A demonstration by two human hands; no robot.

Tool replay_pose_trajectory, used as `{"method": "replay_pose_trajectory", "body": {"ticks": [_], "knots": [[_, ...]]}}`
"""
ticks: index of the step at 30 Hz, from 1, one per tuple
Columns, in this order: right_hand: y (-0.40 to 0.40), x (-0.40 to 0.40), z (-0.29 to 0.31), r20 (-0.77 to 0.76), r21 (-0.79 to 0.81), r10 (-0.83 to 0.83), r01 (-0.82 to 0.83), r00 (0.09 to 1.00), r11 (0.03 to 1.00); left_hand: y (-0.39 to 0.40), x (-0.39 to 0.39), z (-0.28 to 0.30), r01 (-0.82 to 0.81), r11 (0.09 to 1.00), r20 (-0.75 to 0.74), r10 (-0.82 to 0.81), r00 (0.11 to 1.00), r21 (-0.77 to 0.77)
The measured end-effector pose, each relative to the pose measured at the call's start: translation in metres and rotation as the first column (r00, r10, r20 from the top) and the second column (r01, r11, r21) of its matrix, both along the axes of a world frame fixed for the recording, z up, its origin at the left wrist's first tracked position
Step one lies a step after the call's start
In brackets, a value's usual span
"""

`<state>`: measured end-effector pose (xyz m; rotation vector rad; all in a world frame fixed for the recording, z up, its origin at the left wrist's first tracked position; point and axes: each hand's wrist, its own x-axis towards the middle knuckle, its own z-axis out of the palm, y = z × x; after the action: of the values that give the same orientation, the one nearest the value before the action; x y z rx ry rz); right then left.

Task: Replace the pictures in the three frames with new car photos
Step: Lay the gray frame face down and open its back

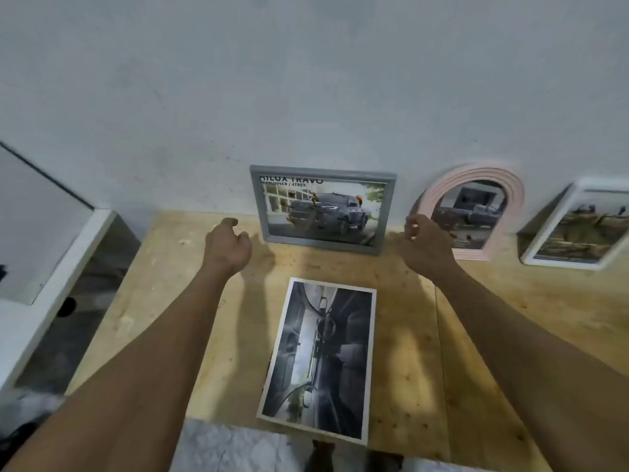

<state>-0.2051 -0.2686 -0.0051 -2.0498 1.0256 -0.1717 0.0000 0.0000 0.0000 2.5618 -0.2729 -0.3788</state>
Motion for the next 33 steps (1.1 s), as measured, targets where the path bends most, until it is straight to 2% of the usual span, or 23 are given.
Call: {"method": "replay_pose_trajectory", "body": {"ticks": [6,10,12,16,20,26,30,33], "knots": [[-0.006,0.05,-0.048,-0.181,0.037,0.014,-0.008,0.983,0.999,-0.04,0.064,-0.04,0.017,0.995,-0.086,-0.026,0.996,-0.095],[-0.004,0.069,-0.064,-0.074,0.067,-0.053,0.058,0.996,0.996,-0.049,0.087,-0.063,0.077,0.971,-0.045,-0.09,0.995,-0.228],[-0.004,0.074,-0.066,-0.064,0.052,-0.118,0.121,0.991,0.991,-0.051,0.09,-0.069,0.048,0.967,-0.037,-0.059,0.998,-0.25],[-0.006,0.075,-0.064,-0.053,-0.08,-0.153,0.149,0.987,0.986,-0.054,0.088,-0.065,-0.016,0.958,0.014,0.021,1.0,-0.286],[-0.005,0.064,-0.051,-0.02,-0.078,-0.127,0.125,0.992,0.989,-0.046,0.075,-0.046,-0.069,0.933,0.063,0.098,0.993,-0.354],[0.004,0.017,-0.008,0.162,0.08,-0.149,0.137,0.976,0.987,-0.032,0.026,-0.004,-0.127,0.881,0.013,0.149,0.989,-0.456],[0.004,-0.05,0.024,0.262,0.382,-0.206,0.094,0.943,0.919,-0.03,-0.037,0.025,-0.231,0.807,-0.089,0.219,0.972,-0.543],[-0.001,-0.118,0.045,0.264,0.547,-0.205,0.028,0.943,0.837,-0.033,-0.098,0.045,-0.334,0.73,-0.214,0.256,0.943,-0.596]]}}
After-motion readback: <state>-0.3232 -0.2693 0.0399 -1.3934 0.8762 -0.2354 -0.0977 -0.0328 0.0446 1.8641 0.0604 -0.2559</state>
